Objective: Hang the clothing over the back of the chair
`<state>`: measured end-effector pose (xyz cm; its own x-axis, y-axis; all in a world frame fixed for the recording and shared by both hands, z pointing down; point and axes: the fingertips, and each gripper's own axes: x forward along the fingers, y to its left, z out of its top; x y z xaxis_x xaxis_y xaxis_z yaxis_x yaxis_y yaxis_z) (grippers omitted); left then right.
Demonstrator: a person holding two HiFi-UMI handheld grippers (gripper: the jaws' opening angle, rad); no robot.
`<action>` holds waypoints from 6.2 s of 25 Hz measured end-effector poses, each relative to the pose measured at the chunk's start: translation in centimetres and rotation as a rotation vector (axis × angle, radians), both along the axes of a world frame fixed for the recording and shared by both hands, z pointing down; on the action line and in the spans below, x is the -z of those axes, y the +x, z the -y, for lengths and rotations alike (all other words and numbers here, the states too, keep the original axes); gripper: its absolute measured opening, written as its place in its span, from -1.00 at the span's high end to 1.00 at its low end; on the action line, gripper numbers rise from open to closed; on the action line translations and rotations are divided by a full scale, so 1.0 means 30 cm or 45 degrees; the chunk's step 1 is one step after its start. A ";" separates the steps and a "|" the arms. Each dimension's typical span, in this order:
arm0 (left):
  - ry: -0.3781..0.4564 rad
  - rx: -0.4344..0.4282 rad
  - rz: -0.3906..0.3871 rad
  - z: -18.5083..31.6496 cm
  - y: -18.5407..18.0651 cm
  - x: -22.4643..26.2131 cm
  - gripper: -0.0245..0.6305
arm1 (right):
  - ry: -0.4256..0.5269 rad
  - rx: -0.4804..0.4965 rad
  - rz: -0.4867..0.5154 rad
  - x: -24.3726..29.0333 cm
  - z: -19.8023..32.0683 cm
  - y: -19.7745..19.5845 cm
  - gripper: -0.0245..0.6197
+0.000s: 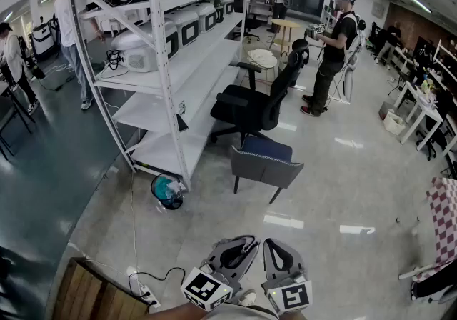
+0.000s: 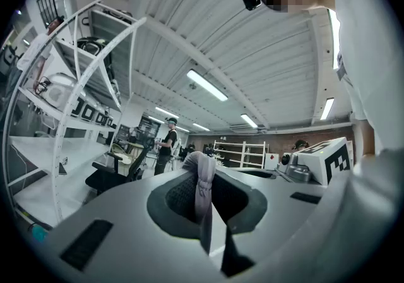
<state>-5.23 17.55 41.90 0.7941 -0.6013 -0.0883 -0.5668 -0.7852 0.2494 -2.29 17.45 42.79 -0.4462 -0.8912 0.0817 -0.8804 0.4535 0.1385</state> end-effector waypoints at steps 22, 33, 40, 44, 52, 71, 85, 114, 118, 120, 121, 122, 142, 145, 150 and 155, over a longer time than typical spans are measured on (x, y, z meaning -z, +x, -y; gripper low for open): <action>0.051 0.010 0.077 0.026 0.099 -0.036 0.84 | 0.052 -0.078 0.020 0.004 0.017 0.066 0.87; 0.016 0.077 0.092 -0.010 0.258 -0.060 0.84 | 0.030 -0.024 0.004 -0.018 -0.019 0.276 0.87; -0.017 0.134 0.112 -0.049 0.301 -0.089 0.84 | 0.000 0.037 0.016 -0.041 -0.041 0.336 0.87; -0.030 0.165 0.115 -0.041 0.298 -0.096 0.84 | -0.020 0.082 0.045 -0.058 -0.036 0.330 0.87; -0.065 0.144 0.108 0.059 0.264 -0.136 0.84 | -0.035 0.073 0.059 -0.084 0.044 0.294 0.87; -0.107 0.043 0.042 0.471 0.098 -0.171 0.84 | -0.093 0.052 0.019 -0.127 0.438 0.077 0.87; -0.123 -0.045 -0.016 0.626 0.033 -0.173 0.84 | -0.144 -0.057 -0.036 -0.136 0.568 0.008 0.87; -0.107 0.127 0.007 1.125 0.407 -0.147 0.84 | -0.069 0.062 0.064 -0.115 1.118 0.463 0.87; -0.086 0.140 0.027 1.159 0.442 -0.129 0.84 | -0.070 0.078 0.092 -0.117 1.162 0.490 0.87; -0.083 0.137 0.038 1.166 0.448 -0.129 0.84 | -0.084 0.091 0.102 -0.129 1.172 0.484 0.87; -0.082 0.135 0.044 1.172 0.448 -0.131 0.84 | -0.090 0.093 0.109 -0.136 1.181 0.480 0.87; -0.085 0.134 0.049 1.179 0.447 -0.134 0.84 | -0.094 0.094 0.115 -0.141 1.191 0.475 0.87; -0.037 0.157 0.027 1.449 0.368 -0.080 0.84 | -0.094 0.049 0.107 -0.131 1.259 0.432 0.87; -0.023 0.153 0.029 1.517 0.374 -0.069 0.84 | -0.104 0.043 0.084 -0.132 1.273 0.436 0.87; -0.025 0.136 0.043 1.629 0.404 -0.066 0.84 | -0.094 0.042 0.074 -0.122 1.307 0.435 0.87; 0.011 0.130 0.051 1.755 0.439 -0.021 0.84 | -0.093 0.067 0.067 -0.122 1.338 0.416 0.87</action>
<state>7.94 -35.11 42.52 0.7319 -0.6785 -0.0631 -0.6532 -0.7250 0.2185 10.18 -22.70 46.46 -0.4975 -0.8590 0.1209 -0.8604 0.5064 0.0577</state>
